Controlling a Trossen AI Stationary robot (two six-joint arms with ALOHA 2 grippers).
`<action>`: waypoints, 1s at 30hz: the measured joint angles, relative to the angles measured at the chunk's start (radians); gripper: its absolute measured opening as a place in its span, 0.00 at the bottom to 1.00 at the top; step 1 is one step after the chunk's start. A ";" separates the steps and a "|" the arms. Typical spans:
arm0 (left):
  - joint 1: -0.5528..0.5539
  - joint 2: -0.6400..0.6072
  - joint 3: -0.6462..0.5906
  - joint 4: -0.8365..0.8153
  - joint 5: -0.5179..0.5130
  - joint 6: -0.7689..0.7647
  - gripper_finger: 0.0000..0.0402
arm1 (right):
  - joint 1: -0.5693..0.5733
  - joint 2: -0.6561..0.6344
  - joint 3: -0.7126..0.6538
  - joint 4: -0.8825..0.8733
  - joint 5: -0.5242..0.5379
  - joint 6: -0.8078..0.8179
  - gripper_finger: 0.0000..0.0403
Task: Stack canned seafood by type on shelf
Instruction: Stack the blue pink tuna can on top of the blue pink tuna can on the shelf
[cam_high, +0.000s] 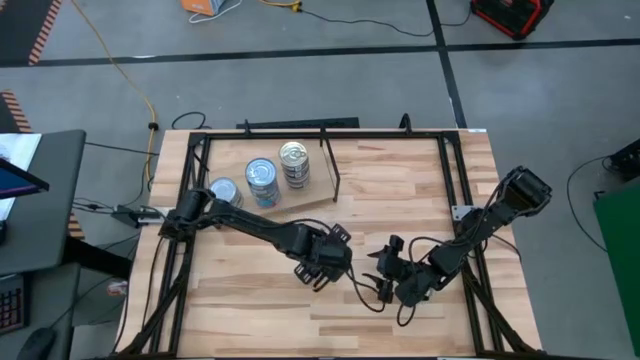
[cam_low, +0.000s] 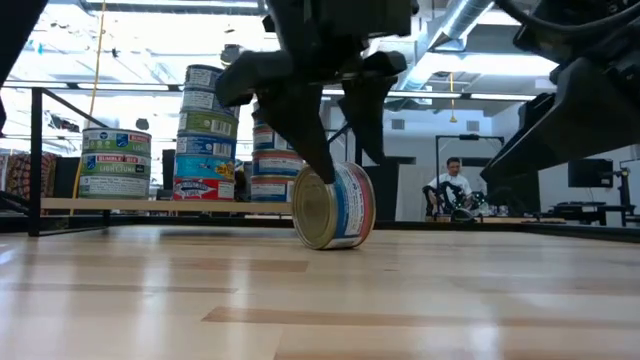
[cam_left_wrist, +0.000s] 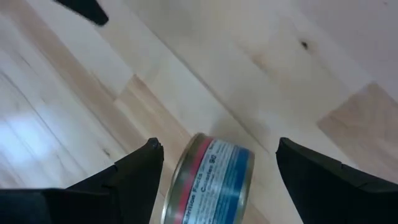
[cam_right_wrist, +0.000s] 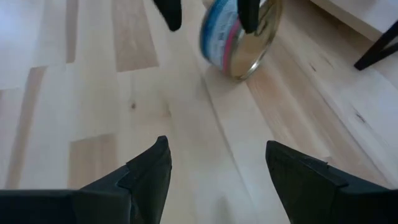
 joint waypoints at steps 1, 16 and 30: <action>0.000 0.010 0.018 -0.023 0.000 0.000 0.75 | 0.003 0.000 0.000 0.000 0.000 0.000 0.71; -0.016 0.029 0.033 -0.101 -0.074 0.071 0.78 | 0.004 0.000 0.000 0.001 0.003 0.003 0.71; 0.008 0.030 0.033 -0.130 -0.084 0.087 0.97 | -0.002 0.000 0.000 0.010 0.006 0.003 0.71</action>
